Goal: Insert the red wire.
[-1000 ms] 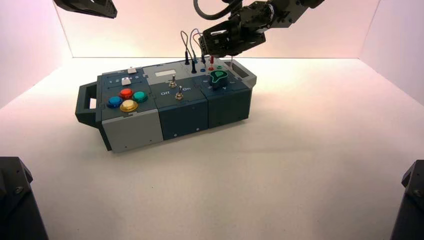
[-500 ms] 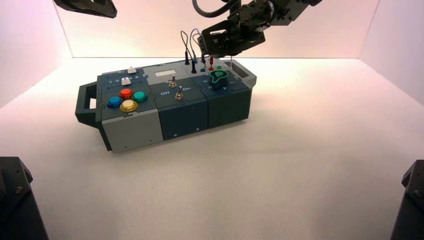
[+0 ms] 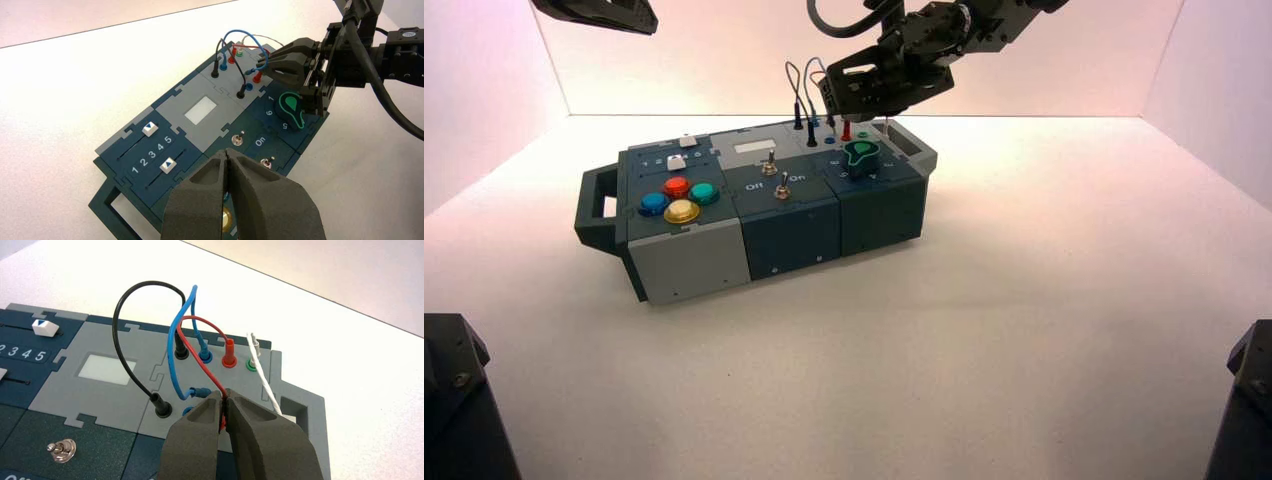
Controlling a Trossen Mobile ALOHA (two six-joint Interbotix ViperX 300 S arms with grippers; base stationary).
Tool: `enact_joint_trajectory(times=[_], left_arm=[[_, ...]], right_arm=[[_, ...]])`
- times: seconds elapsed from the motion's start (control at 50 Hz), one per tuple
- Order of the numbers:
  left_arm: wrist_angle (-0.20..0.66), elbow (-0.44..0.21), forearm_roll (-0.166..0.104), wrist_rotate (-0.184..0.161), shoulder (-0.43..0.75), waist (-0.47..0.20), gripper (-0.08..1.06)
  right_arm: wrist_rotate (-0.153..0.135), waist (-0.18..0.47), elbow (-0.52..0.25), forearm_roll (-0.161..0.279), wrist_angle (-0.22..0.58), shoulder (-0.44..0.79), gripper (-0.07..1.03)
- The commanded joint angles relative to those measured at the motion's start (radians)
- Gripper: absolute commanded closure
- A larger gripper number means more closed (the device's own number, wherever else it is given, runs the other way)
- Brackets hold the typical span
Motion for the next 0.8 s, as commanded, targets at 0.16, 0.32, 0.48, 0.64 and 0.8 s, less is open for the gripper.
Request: enact_joint_trajectory(times=[0.16,0.32,0.48,0.64,0.8], left_arm=[[-0.009,-0.011,0.002,0.006,-0.006,0.003,1.01],[-0.009,-0.011,0.002,0.006,-0.006,0.005,1.01],[-0.011,-0.012,0.003,0.006,-0.008,0.009,1.01],[-0.012,-0.012,0.002,0.006,-0.006,0.011,1.01],[-0.012,-0.011,0.002,0.006,-0.006,0.011,1.01]], right_arm=[[0.003,0.005,-0.020,0.003,0.028,-0.009,0.99],[0.005,0.005,-0.017,0.003,0.031,-0.009,0.99],[0.006,0.005,-0.015,0.003,0.032,-0.005,0.99],[0.006,0.005,-0.017,0.003,0.032,-0.008,0.99],[0.014,0.005,-0.021,0.005,0.026,-0.012,0.80]])
